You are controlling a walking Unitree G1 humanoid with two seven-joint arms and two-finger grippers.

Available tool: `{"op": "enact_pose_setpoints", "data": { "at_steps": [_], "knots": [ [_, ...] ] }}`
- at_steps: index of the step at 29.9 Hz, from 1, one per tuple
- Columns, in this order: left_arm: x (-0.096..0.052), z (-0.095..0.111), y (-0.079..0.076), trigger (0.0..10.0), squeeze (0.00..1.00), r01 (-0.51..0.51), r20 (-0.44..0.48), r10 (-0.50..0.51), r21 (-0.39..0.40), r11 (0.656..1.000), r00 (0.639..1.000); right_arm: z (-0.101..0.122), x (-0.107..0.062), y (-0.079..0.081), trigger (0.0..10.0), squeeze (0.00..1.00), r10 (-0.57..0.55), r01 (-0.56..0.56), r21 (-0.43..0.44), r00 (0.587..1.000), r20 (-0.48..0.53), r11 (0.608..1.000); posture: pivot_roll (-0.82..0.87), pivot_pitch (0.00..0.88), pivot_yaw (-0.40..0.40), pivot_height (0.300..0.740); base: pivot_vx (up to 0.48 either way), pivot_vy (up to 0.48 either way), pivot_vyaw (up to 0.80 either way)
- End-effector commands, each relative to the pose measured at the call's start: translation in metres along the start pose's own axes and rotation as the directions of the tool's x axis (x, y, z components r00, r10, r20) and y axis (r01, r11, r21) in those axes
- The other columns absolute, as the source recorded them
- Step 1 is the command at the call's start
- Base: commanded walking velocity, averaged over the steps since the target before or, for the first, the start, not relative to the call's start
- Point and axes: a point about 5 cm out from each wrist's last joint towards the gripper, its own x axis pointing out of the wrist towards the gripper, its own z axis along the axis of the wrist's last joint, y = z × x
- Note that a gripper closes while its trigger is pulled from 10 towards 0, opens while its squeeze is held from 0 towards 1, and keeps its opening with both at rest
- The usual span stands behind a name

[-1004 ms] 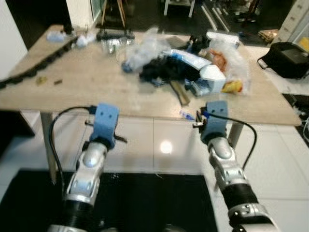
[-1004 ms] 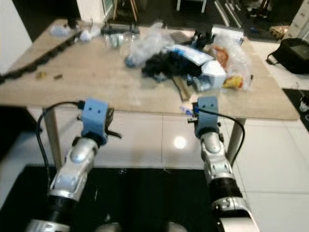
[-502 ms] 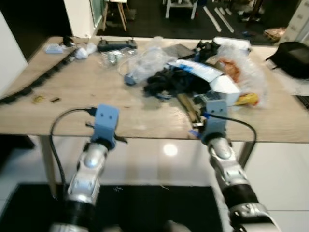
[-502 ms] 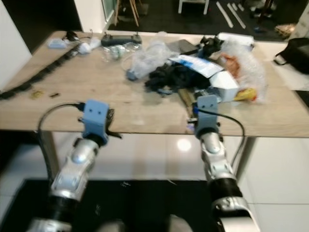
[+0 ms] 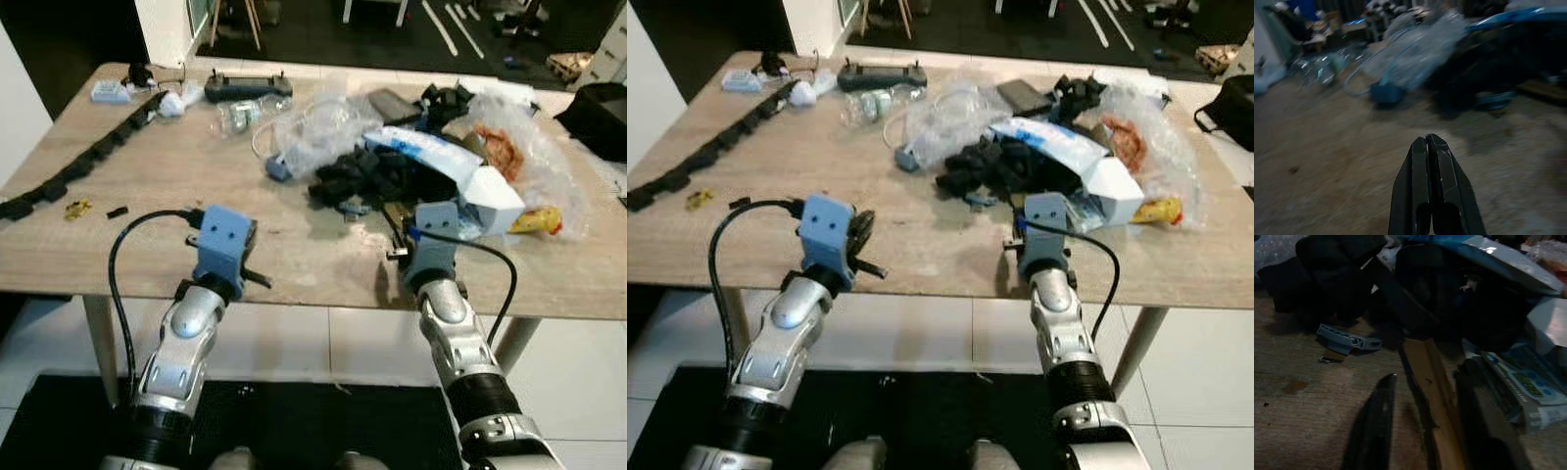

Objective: Picking trash to rubbish bin

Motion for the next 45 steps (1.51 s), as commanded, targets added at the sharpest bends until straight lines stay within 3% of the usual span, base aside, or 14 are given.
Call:
{"op": "enact_pose_setpoints", "data": {
  "at_steps": [1, 10, 20, 21, 22, 23, 36, 45],
  "knots": [
    [-0.001, 0.001, -0.002, 10.0, 0.0, 0.026, 0.012, -0.026, 0.021, 0.999, 1.0, -0.009, -0.003, -0.007, 10.0, 1.0, -0.025, 0.025, 0.017, 0.999, -0.034, 1.0, 0.03, 0.02, -0.055, 0.74, 0.0, 0.0, 0.0],
    [0.0, 0.003, -0.002, 10.0, 0.0, 0.069, 0.027, -0.07, 0.032, 0.997, 0.997, -0.015, 0.001, -0.016, 10.0, 1.0, -0.022, 0.023, 0.011, 0.997, -0.068, 1.0, 0.03, 0.026, -0.052, 0.74, 0.0, 0.0, 0.0],
    [-0.001, 0.012, -0.015, 10.0, 0.0, 0.317, 0.076, -0.319, 0.029, 0.948, 0.945, -0.015, 0.013, -0.027, 10.0, 1.0, 0.008, -0.009, -0.006, 0.992, -0.126, 1.0, 0.04, 0.035, -0.041, 0.74, 0.0, 0.0, 0.0],
    [-0.001, 0.012, -0.016, 10.0, 0.0, 0.325, 0.077, -0.326, 0.032, 0.945, 0.942, -0.015, 0.014, -0.029, 10.0, 0.74, 0.008, -0.008, -0.006, 0.992, -0.13, 1.0, 0.04, 0.037, -0.038, 0.74, 0.0, 0.0, 0.0],
    [0.0, 0.012, -0.016, 10.0, 0.0, 0.329, 0.078, -0.33, 0.034, 0.944, 0.941, -0.016, 0.015, -0.029, 10.0, 0.74, 0.007, -0.008, -0.005, 0.991, -0.131, 1.0, 0.04, 0.037, -0.038, 0.74, 0.0, 0.0, 0.0],
    [0.0, 0.012, -0.016, 10.0, 0.0, 0.333, 0.075, -0.335, 0.04, 0.942, 0.939, -0.016, 0.015, -0.031, 10.0, 0.0, 0.01, -0.011, -0.007, 0.991, -0.137, 1.0, 0.03, 0.038, -0.035, 0.74, 0.0, 0.0, 0.0],
    [-0.001, 0.01, -0.015, 10.0, 0.0, 0.346, 0.061, -0.351, 0.071, 0.935, 0.934, -0.025, 0.021, -0.042, 10.0, 0.0, 0.033, -0.027, 0.031, 0.975, -0.221, 0.999, 0.04, 0.057, -0.025, 0.74, 0.0, 0.0, 0.0],
    [-0.003, 0.009, -0.015, 10.0, 0.0, 0.348, 0.053, -0.353, 0.083, 0.934, 0.934, -0.023, 0.027, -0.036, 10.0, 0.0, 0.091, -0.077, 0.063, 0.963, -0.253, 0.995, 0.05, 0.061, -0.024, 0.74, 0.0, 0.0, 0.0]
  ]
}}
